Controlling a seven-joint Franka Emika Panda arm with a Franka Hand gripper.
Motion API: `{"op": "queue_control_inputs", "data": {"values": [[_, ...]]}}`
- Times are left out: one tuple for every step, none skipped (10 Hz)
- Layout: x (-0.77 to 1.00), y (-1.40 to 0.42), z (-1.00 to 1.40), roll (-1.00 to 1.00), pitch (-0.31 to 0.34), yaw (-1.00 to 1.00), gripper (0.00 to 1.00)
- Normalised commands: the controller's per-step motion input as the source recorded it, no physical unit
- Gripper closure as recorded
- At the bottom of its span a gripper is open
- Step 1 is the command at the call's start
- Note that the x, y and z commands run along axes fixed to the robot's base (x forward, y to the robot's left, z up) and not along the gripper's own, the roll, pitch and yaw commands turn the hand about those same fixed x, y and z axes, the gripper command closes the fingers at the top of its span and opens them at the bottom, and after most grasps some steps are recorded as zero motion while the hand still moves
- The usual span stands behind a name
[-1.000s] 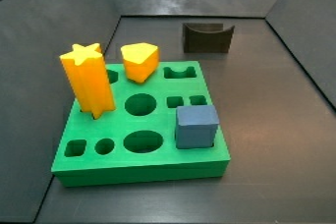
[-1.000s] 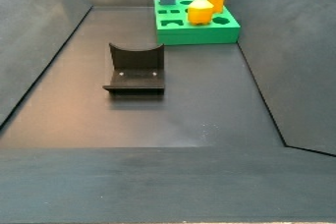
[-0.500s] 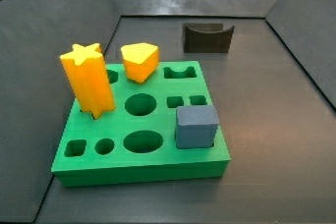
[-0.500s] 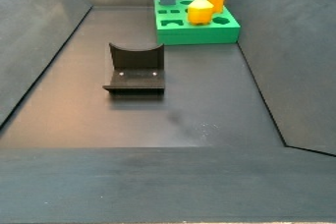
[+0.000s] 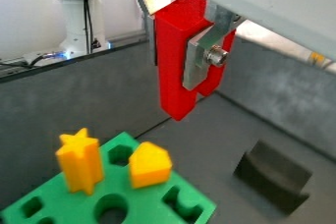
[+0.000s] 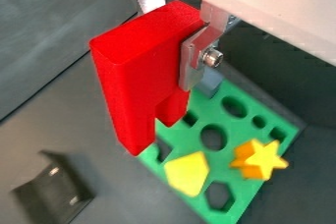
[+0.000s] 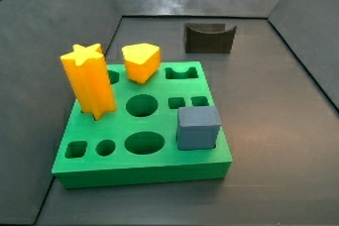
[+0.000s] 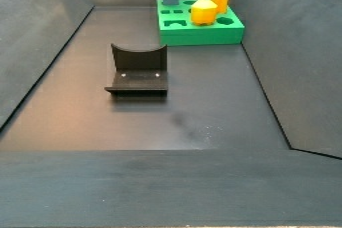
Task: Pick up the double-square object. Move up. Place the double-square object on the fixture. Regrasp the double-square object. Move to above the board. Insert the double-square object.
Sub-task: Move to above the board, then insert the double-square object.
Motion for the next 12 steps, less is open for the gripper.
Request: {"op": "queue_control_inputs", "data": {"values": [[-0.21, 0.07, 0.01, -0.84, -0.316, -0.13, 1.00], [-0.21, 0.09, 0.01, -0.60, -0.287, -0.07, 1.00], [-0.20, 0.08, 0.02, -0.49, -0.269, -0.05, 1.00], [-0.16, 0.07, 0.01, -0.33, -0.219, -0.02, 1.00], [-0.13, 0.06, 0.01, -0.25, -0.174, -0.02, 1.00], [0.03, -0.01, 0.00, 0.00, 0.000, 0.00, 1.00], [0.22, -0.14, -0.08, 0.00, 0.000, -0.04, 1.00], [0.47, -0.31, -0.18, 0.00, -0.004, -0.19, 1.00], [0.58, -0.34, -0.23, 0.00, 0.000, -0.42, 1.00], [0.48, -0.30, -0.32, 0.02, 0.000, -0.52, 1.00], [0.11, -0.15, -0.45, 0.08, 0.000, -0.83, 1.00], [-0.05, 0.00, -0.52, 0.09, 0.014, -1.00, 1.00]]}}
